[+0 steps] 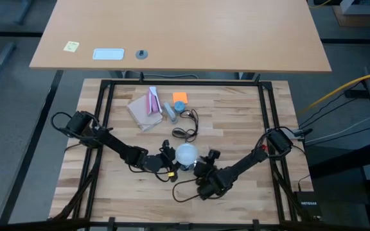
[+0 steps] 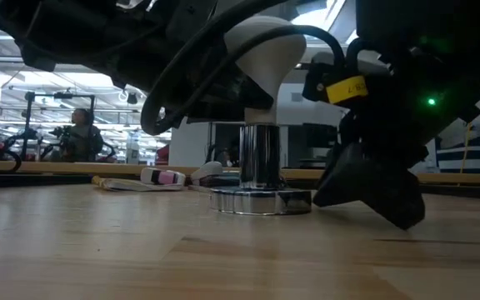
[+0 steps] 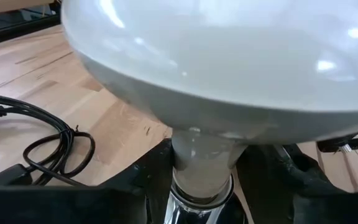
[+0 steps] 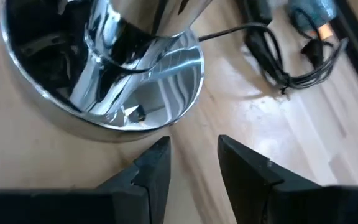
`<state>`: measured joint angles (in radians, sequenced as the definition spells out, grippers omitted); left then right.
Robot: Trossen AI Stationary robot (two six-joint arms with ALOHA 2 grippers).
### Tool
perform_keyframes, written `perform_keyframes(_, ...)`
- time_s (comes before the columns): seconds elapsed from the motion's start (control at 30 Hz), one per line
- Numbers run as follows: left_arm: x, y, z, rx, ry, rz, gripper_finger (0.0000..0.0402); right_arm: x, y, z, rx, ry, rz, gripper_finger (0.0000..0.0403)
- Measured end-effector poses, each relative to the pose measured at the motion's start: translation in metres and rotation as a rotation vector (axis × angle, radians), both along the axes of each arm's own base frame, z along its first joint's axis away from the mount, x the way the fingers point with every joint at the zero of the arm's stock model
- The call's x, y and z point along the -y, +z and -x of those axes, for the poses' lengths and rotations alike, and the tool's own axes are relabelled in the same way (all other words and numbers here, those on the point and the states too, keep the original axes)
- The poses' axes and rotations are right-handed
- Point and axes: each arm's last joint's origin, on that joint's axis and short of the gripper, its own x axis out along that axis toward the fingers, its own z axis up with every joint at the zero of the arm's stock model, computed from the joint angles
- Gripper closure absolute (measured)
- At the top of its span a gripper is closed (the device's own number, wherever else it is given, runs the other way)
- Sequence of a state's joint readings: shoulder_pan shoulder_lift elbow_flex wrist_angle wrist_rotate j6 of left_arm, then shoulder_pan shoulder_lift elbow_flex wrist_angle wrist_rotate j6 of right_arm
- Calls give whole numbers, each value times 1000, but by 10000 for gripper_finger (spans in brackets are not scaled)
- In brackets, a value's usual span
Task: Screw lightbulb
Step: Insert the white lightbulb into the silver lamp
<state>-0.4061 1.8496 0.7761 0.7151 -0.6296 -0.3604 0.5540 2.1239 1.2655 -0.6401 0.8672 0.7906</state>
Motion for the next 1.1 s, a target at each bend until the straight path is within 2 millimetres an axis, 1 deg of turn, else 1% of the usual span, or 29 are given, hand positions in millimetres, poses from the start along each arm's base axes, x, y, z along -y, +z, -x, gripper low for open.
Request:
perform_keyframes(0.17,0,0,0,0,3,-1,243,0,1,0,3,3,2,265)
perform_keyframes(0.23,0,0,0,0,5,-3,243,-4,3,3,-1,18,-8,265)
perform_keyframes(0.4,-1,0,0,0,7,-4,243,-15,25,8,60,54,-46,265)
perform_keyframes(0.5,-1,0,0,0,8,-5,243,-24,31,10,103,83,-68,265)
perform_keyframes(0.63,-2,0,-1,1,13,-5,243,-38,34,5,159,169,-96,265)
perform_keyframes(0.73,-5,0,-2,5,23,1,243,-42,36,-2,182,235,-95,265)
perform_keyframes(0.83,-8,1,-3,9,33,4,243,-39,38,-7,185,260,-60,265)
perform_keyframes(0.93,-11,1,-4,12,41,7,243,-31,38,-12,179,243,-43,265)
perform_keyframes(1.1,-11,2,-4,15,45,8,243,-22,30,-21,143,244,-72,265)
